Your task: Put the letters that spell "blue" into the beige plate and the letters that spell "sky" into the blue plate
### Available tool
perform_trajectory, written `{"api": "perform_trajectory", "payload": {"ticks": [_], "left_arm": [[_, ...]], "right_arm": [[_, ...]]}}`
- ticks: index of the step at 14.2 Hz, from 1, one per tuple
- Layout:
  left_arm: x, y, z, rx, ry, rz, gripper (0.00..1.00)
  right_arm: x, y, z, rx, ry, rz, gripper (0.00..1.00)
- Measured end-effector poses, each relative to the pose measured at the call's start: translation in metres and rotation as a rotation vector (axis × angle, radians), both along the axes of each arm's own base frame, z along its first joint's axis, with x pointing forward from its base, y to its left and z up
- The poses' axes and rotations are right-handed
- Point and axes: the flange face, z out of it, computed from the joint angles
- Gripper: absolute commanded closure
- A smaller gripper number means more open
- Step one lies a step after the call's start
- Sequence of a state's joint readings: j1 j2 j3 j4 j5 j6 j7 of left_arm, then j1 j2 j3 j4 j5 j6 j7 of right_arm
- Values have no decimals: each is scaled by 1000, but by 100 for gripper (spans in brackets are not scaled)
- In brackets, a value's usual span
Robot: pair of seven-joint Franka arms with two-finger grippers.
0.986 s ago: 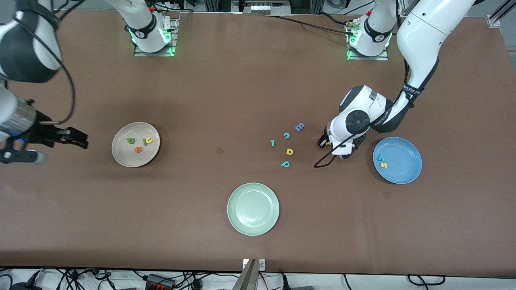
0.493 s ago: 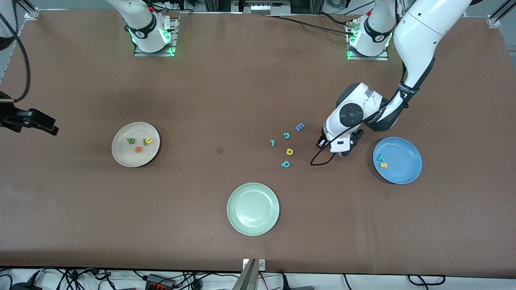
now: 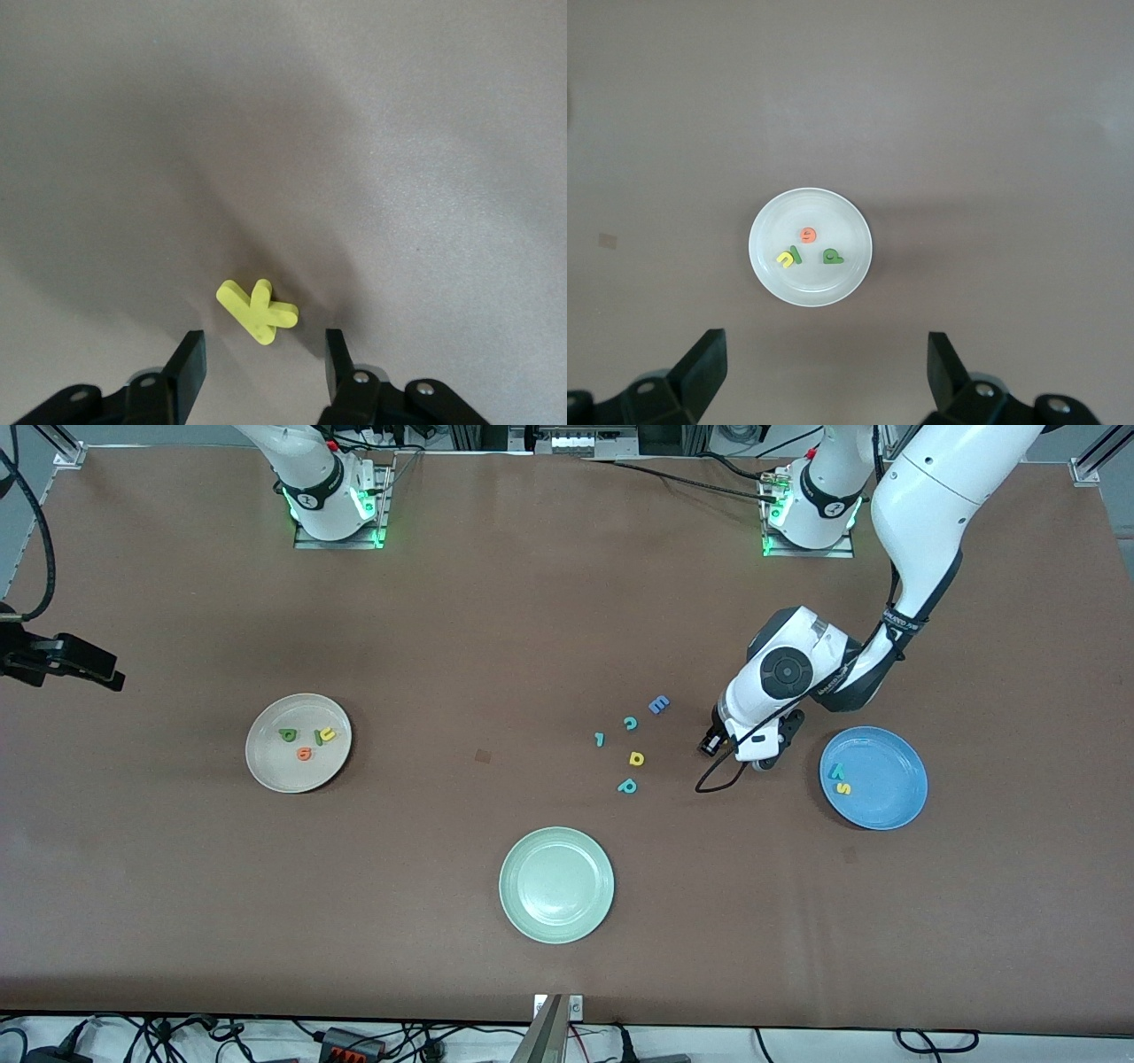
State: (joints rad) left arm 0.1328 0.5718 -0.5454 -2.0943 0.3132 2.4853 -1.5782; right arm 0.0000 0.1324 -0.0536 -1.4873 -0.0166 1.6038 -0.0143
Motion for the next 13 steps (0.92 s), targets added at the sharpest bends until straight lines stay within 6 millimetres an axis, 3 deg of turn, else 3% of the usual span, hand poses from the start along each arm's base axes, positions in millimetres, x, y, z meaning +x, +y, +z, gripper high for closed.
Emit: {"api": "perform_trajectory", "payload": {"ticks": [5, 8, 13], "left_arm": [[0, 1, 0, 1, 0, 0, 33], [0, 2, 0, 1, 0, 2, 43], [3, 6, 2, 2, -6, 10, 45]], "right_arm": [[-20, 3, -6, 4, -9, 8, 0], [-21, 4, -5, 4, -10, 13, 0], [-22, 4, -6, 4, -8, 13, 0]]}}
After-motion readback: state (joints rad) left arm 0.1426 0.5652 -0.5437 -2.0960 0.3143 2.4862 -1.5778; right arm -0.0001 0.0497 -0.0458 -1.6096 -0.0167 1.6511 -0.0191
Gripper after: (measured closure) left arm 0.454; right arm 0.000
